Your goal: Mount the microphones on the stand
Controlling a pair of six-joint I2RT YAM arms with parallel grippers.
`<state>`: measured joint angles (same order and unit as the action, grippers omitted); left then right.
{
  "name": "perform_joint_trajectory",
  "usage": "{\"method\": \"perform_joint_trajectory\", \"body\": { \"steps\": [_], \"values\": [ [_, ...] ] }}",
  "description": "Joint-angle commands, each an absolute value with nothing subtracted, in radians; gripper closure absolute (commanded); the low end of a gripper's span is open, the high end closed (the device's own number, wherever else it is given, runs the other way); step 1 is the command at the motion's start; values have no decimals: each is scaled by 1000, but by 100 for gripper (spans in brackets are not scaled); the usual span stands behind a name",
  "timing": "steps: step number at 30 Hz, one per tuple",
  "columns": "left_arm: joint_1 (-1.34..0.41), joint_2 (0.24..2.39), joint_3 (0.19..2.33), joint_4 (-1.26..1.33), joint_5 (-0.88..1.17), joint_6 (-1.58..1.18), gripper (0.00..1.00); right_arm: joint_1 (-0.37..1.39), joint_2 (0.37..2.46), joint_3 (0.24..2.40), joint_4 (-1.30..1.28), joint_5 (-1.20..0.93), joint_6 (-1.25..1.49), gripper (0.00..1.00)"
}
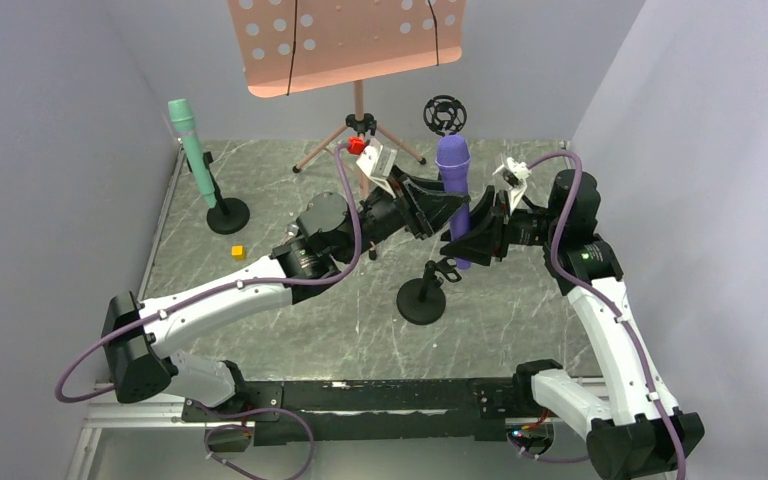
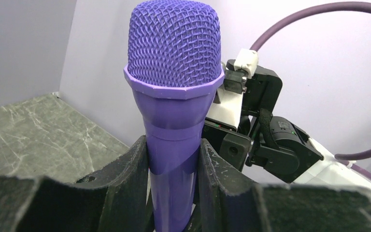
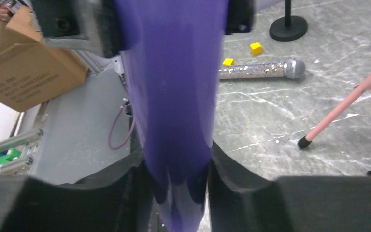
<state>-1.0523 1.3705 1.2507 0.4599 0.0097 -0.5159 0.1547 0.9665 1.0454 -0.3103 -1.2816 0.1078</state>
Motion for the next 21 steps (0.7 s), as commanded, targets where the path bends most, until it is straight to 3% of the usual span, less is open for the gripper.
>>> {"method": "perform_joint_trajectory", "body": {
  "steps": [1, 4, 6, 10, 12, 16, 21],
  "values": [
    [-1060, 1378, 1259, 552, 6, -547, 95, 152, 976, 1062, -293, -1313, 101, 67],
    [-1060, 1372, 1254, 552, 11, -542, 93, 146, 967, 1052, -281, -1316, 109, 82],
    [-1060, 1358, 1242, 542, 16, -537, 83, 129, 954, 1047, -289, -1326, 98, 87],
    [-1059, 1295, 1200, 467, 18, -504, 24, 71, 928, 1055, -390, -1321, -25, 90],
    [-1058, 1236, 1159, 412, 13, -463, 3, 41, 924, 1064, -486, -1297, -145, 90],
    [-1048, 1066, 1048, 238, 17, -347, 1, -17, 914, 1062, -653, -1241, -380, 92],
    [-1017, 891, 831, 102, 164, -101, 1, -88, 881, 1007, -737, -1181, -569, 93]
  ]
}}
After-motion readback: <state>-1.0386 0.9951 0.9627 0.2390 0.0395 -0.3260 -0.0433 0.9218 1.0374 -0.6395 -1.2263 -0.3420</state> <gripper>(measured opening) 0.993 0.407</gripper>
